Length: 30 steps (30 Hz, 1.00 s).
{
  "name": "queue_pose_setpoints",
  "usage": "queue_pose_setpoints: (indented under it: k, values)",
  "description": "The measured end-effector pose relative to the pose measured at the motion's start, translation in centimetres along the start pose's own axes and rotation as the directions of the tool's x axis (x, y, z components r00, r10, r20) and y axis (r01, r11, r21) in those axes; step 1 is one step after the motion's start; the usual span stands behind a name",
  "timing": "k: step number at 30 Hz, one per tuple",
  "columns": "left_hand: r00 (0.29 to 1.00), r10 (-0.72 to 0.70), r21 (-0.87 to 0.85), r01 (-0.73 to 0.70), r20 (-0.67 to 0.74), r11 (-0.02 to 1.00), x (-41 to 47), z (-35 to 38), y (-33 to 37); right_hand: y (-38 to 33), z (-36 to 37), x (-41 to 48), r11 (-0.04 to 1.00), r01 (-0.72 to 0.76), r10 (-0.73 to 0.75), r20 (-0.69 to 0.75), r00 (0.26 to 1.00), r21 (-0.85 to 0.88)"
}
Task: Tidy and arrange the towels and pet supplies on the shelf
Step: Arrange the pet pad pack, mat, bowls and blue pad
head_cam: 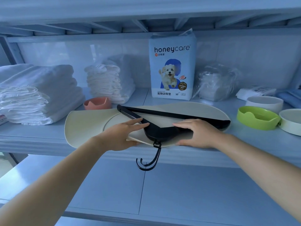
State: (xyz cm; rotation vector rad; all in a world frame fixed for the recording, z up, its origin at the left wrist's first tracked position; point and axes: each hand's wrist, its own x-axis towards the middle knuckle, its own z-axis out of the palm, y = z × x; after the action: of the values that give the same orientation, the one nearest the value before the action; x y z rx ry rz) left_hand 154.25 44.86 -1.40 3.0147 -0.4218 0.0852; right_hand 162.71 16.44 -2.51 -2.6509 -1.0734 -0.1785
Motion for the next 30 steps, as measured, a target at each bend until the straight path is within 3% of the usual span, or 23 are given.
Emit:
queue_pose_setpoints:
  k: [6, 14, 20, 30]
  values:
    - [0.999, 0.034, 0.146, -0.03, -0.029, 0.989, 1.3, -0.5, 0.6, -0.3, 0.2, 0.7, 0.999, 0.046, -0.045, -0.077, 0.996, 0.01]
    - [0.998, 0.052, 0.147, -0.047, -0.035, 0.988, 2.3, -0.4, 0.5, 1.4, -1.7, -0.3, 0.999, 0.004, 0.0, 0.126, 0.992, -0.034]
    - [0.981, 0.106, 0.134, -0.085, -0.16, 0.987, 2.8, -0.4, 0.5, 1.1, -2.3, 0.5, 0.998, 0.01, 0.004, 0.214, 0.977, -0.066]
    - [0.974, 0.098, 0.142, -0.069, -0.206, 0.987, 3.4, 0.7, -0.1, 1.5, -2.5, 1.8, 0.978, 0.08, -0.022, 0.286, 0.958, -0.192]
